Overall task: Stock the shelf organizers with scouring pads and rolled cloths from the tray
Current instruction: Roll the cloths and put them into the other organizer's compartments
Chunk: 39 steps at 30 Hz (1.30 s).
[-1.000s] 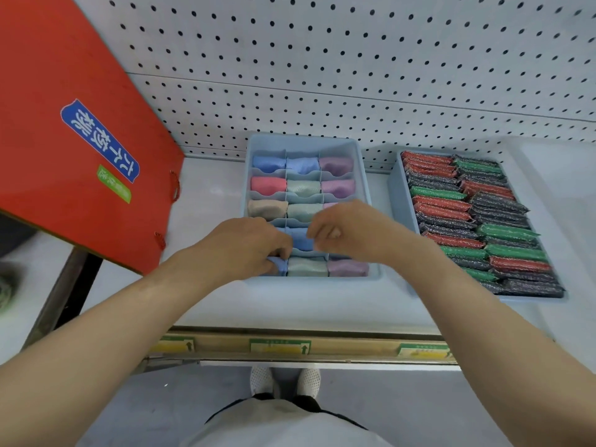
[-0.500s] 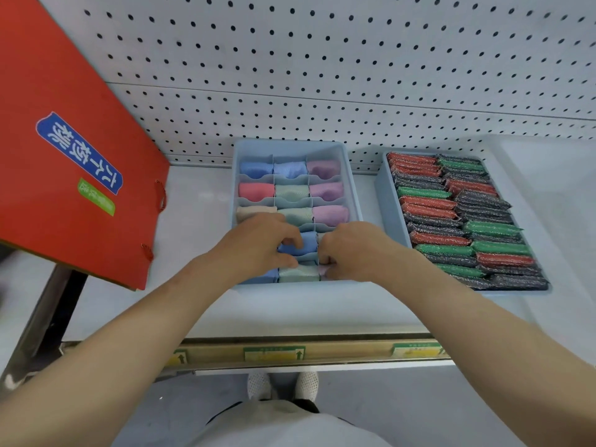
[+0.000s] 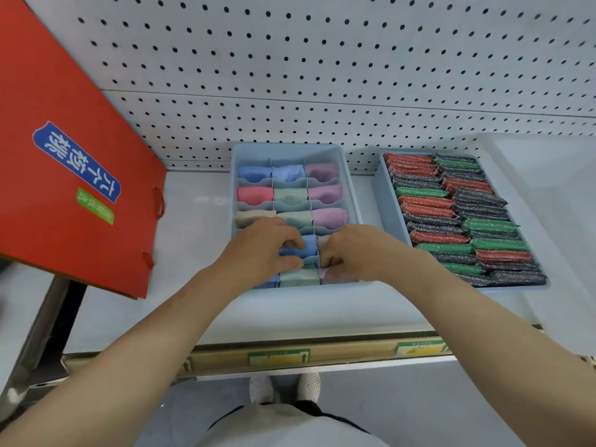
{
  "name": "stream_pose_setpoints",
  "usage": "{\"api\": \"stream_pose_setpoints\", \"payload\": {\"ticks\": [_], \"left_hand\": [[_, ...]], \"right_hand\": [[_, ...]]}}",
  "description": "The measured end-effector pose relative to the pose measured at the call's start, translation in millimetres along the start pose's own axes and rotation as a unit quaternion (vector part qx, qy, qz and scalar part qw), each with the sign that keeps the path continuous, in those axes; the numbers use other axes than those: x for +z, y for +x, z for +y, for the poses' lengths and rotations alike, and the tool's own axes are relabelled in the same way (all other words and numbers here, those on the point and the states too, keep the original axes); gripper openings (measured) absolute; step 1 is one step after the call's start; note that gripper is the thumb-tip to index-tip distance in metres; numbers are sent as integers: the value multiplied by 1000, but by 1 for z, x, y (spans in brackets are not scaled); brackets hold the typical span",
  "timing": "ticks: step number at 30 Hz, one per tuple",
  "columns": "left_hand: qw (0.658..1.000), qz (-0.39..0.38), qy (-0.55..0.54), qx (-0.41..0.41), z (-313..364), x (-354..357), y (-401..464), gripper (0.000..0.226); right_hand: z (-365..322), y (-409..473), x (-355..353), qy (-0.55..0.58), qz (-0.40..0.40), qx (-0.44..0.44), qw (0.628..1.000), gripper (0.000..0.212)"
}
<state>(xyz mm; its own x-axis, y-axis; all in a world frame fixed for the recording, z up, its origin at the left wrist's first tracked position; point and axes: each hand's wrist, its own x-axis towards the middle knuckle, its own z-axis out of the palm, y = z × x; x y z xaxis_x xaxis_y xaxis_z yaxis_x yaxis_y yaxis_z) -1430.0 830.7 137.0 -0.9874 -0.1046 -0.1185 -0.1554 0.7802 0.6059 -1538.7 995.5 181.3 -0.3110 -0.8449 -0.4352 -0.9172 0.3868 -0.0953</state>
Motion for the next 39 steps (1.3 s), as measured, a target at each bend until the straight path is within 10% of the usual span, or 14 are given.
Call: {"api": "stream_pose_setpoints", "payload": {"ticks": [16, 20, 24, 32, 39], "left_hand": [[996, -60, 1, 70, 33, 25, 16, 55], [996, -64, -23, 61, 30, 19, 13, 14], [999, 8, 27, 21, 29, 17, 15, 24], [996, 83, -1, 34, 81, 31, 45, 35], [997, 43, 47, 41, 152, 67, 100, 46]], "right_hand": [[9, -11, 16, -60, 54, 33, 996, 19], [15, -15, 17, -21, 37, 29, 999, 21], [15, -19, 12, 3, 31, 19, 999, 26], [106, -57, 9, 250, 372, 159, 880, 28], [214, -100, 42, 181, 298, 247, 904, 37]]}}
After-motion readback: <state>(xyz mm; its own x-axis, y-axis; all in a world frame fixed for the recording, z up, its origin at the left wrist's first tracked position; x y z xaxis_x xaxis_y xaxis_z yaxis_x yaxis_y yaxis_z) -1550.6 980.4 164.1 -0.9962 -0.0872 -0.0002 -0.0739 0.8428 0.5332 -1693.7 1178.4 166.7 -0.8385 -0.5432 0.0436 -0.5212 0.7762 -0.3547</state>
